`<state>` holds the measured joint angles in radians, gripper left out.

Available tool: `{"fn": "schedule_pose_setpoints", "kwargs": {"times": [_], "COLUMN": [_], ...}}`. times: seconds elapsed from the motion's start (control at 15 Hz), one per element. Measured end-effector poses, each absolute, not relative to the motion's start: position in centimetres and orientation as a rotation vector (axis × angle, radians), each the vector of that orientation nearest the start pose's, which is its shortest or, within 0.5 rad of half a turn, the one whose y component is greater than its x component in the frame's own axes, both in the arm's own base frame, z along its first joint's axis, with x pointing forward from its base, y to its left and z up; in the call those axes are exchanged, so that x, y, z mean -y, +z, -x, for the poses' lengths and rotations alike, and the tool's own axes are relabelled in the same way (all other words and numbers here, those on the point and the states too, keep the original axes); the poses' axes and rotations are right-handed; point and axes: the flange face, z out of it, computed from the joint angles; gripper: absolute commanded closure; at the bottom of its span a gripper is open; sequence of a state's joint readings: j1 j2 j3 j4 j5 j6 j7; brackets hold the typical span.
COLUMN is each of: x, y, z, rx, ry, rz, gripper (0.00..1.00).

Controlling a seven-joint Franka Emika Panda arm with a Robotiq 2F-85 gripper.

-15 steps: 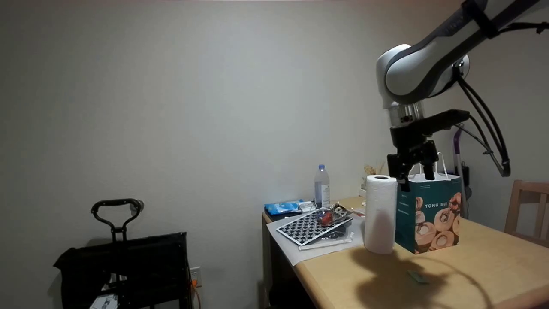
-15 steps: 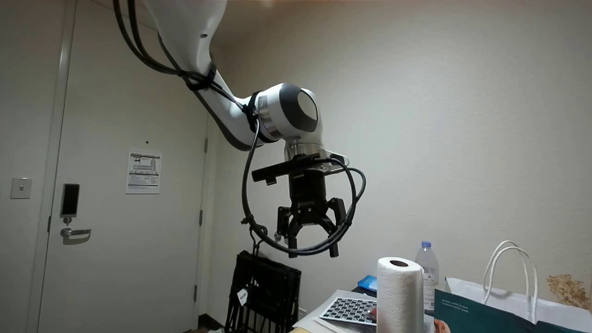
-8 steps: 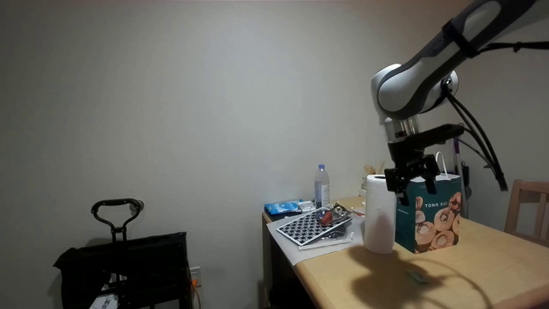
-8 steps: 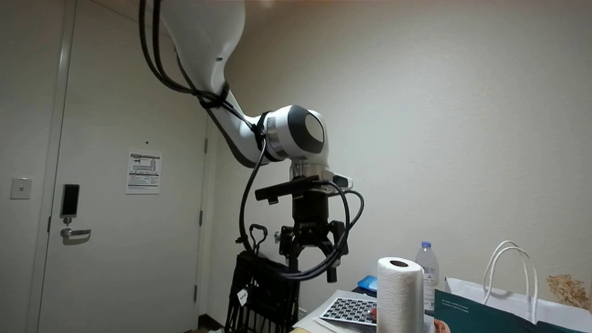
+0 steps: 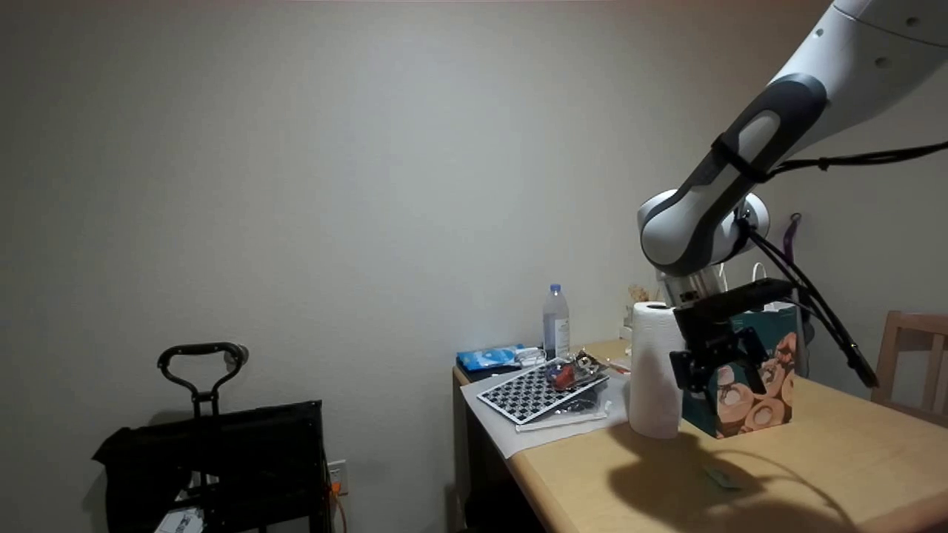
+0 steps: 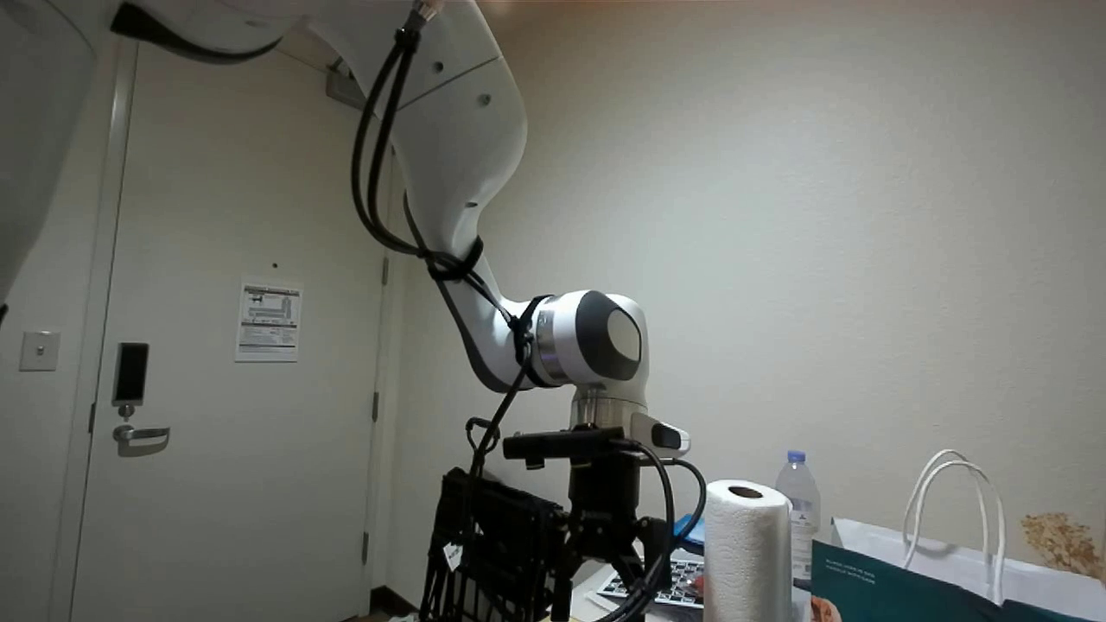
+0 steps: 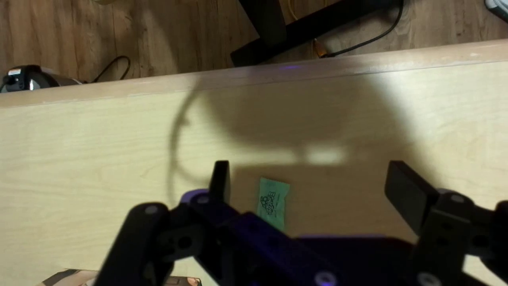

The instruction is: Pick up the small object on the table and put it in the paper bag

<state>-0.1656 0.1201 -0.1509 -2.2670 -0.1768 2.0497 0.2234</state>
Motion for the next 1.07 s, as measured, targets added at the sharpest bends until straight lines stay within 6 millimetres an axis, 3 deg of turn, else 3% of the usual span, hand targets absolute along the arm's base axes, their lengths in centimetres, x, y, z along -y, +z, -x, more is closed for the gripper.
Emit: {"fn": "schedule_pose_setpoints", "kwargs": {"times": [0.2, 0.4, 0.93, 1.07], "x": [16.1, 16.1, 16.9, 16.8], "y": [29.1, 28.5, 20.2, 20.1], "z": [-46.5, -46.8, -48.4, -48.5], "rx": [-0.694, -0.717, -0.843, -0.84], "ry": [0.54, 0.553, 0.731, 0.735], "rz": [3.165, 3.138, 2.979, 2.981], "gripper": [0.0, 0.0, 0.0, 0.0]}}
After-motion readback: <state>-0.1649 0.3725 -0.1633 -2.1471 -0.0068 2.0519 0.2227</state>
